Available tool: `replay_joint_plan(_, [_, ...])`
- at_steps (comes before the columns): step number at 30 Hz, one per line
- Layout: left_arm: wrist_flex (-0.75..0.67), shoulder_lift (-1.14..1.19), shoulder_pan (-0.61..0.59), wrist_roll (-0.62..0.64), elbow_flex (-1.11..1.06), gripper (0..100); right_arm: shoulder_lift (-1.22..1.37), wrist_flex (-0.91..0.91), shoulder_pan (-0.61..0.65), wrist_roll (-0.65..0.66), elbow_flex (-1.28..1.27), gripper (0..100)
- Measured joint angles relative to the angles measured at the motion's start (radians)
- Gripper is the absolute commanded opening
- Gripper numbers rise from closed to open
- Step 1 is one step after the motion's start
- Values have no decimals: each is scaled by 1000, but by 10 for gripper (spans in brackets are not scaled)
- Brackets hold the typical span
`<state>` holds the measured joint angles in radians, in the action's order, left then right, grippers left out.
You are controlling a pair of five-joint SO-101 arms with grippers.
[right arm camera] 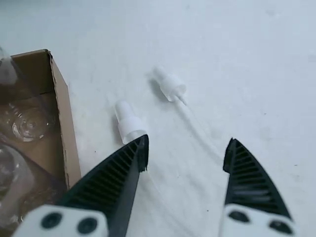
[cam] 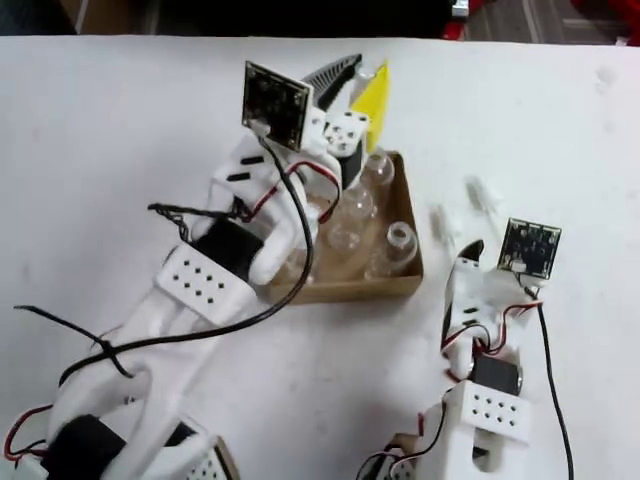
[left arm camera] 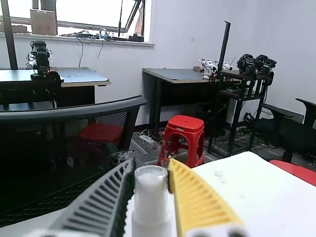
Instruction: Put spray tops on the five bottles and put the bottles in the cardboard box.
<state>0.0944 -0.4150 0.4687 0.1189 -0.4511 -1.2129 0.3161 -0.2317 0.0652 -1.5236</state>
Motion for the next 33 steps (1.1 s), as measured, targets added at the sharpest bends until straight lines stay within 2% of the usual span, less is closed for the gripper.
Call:
replay_joint_plan(15, [-71,135,2,-5,-35,24,0,0,2,0,0,226])
replay_joint_plan(22, [-91,124,54,-6,-184,27,0,0,2,0,0,226])
replay_joint_plan(24, [-126,124,60,-25,-213,27,0,0,0,0,0,226])
replay_joint_plan(29, [-282,121,60,-163,-319,28,0,0,2,0,0,226])
replay_joint_plan(33, [-344,118,64,-186,-377,31,0,0,-11,0,0,226])
